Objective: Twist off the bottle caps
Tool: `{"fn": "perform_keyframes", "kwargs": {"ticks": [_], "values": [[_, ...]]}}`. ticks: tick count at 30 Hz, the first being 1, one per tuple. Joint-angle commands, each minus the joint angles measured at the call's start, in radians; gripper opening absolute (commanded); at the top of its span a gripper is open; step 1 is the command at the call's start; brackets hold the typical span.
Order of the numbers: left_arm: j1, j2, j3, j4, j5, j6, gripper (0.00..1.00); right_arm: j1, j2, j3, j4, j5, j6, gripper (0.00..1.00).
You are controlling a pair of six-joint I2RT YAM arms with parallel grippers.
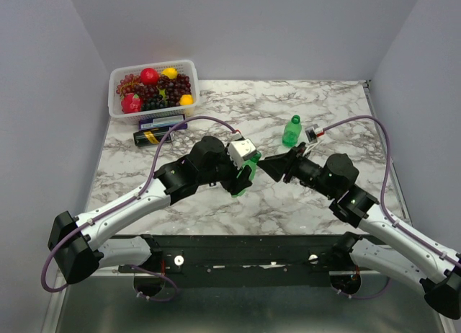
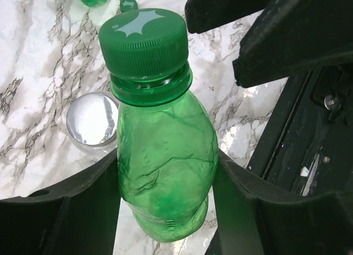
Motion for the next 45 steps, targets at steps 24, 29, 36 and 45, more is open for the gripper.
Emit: {"fn": "perform_keyframes", "kwargs": {"ticks": [24, 29, 36, 45], "values": [[-0.032, 0.027, 0.017, -0.026, -0.015, 0.006, 0.21, 0.028, 0.094, 0.07, 0.074, 0.016, 0.007, 0.53], [-0.035, 0.032, 0.018, -0.028, -0.015, 0.007, 0.21, 0.034, 0.113, 0.084, 0.085, 0.014, 0.007, 0.53], [-0.037, 0.03, 0.018, -0.028, -0.017, 0.007, 0.21, 0.056, 0.152, 0.102, 0.105, 0.01, 0.01, 0.53], [-0.04, 0.016, 0.017, -0.022, -0.001, 0.007, 0.2, 0.064, 0.186, 0.099, 0.118, 0.001, 0.01, 0.4]]}}
